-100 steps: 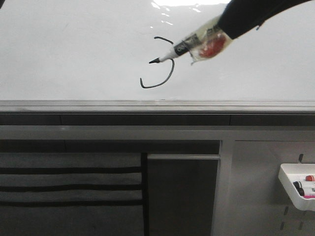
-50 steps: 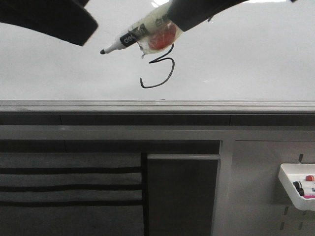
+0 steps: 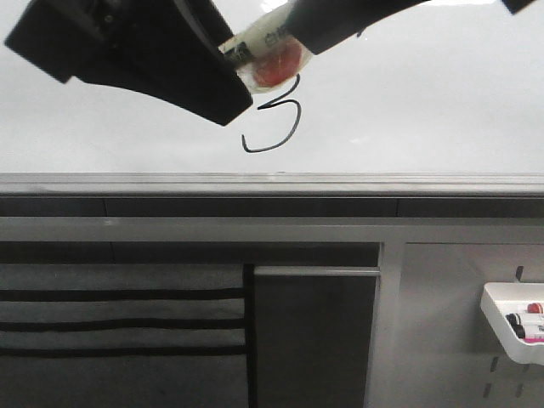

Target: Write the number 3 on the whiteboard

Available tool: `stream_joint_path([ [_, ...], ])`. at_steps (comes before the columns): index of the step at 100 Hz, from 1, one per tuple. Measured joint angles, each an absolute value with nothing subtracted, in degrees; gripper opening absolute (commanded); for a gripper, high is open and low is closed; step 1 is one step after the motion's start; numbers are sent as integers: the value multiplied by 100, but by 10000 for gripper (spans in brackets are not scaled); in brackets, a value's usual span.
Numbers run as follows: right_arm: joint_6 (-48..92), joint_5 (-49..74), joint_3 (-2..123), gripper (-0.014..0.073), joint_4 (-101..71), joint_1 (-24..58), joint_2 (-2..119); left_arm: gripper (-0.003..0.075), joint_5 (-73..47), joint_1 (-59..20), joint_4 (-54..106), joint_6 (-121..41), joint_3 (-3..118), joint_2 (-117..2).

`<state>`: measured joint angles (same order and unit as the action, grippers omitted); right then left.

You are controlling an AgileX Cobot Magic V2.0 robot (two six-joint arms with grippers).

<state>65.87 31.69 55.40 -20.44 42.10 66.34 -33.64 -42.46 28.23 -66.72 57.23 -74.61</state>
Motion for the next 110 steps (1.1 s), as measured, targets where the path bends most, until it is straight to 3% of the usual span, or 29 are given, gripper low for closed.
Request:
stream_joint_path([
  [23,6600,3169,5540,-48,-2044,4210,6634,154,-3364,-4246,2743,-6682,5772,-7546],
  [51,6600,3180,5540,-48,-2044,4210,6634,14,-3433,-4258,2667,-6787,5782,-7546],
  [65,6610,3195,5540,13,-2044,4210,6634,-18,-3455,-4270,2622,-6862,5782,-7546],
  [84,6611,3178,5540,248,-2044,4210,6645,-18,-3482,-4278,2642,-6871,5782,-7546],
  [110,6524,3061,5540,269,-2044,4075,6591,-18,-3468,-4120,2714,-6578,5782,-7546],
])
